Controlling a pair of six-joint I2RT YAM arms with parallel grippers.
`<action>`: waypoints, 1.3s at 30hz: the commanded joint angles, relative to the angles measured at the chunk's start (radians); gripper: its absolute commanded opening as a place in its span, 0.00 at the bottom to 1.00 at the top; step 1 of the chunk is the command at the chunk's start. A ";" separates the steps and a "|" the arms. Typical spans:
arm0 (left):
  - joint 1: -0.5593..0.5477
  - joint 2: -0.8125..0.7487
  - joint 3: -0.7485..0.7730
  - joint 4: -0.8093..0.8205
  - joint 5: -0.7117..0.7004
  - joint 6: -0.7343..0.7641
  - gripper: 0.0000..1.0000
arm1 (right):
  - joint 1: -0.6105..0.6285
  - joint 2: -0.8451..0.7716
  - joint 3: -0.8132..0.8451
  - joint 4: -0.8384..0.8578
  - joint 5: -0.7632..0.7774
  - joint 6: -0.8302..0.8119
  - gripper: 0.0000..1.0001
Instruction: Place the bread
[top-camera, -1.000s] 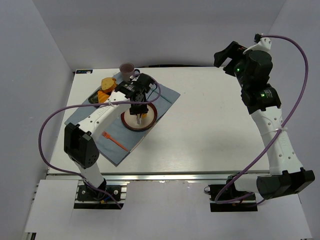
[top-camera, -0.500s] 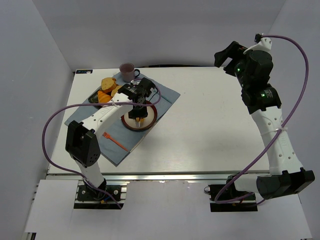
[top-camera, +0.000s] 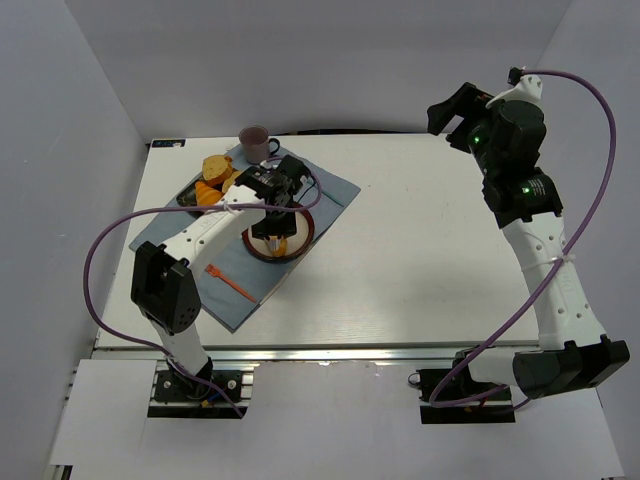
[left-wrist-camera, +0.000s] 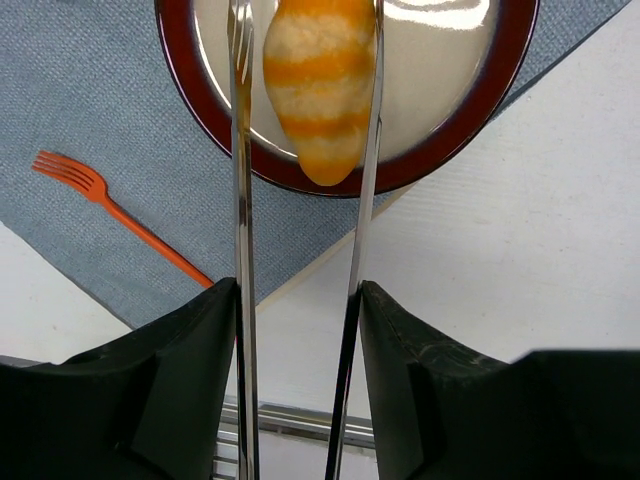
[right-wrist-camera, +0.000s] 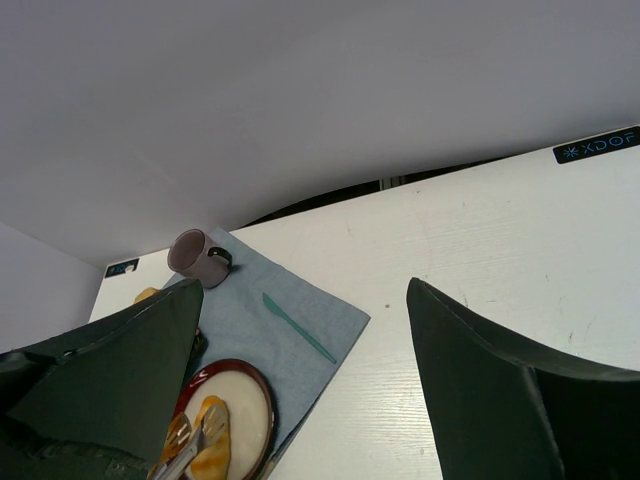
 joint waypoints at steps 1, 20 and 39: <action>-0.001 -0.014 0.057 -0.014 -0.035 -0.007 0.61 | -0.003 -0.009 0.007 0.024 -0.007 0.007 0.89; -0.018 0.041 0.342 0.027 0.072 0.182 0.49 | -0.021 -0.001 0.144 0.008 0.006 0.104 0.89; -0.408 0.308 0.218 0.875 0.605 0.639 0.49 | -0.027 -0.041 0.553 -0.071 -0.106 0.069 0.85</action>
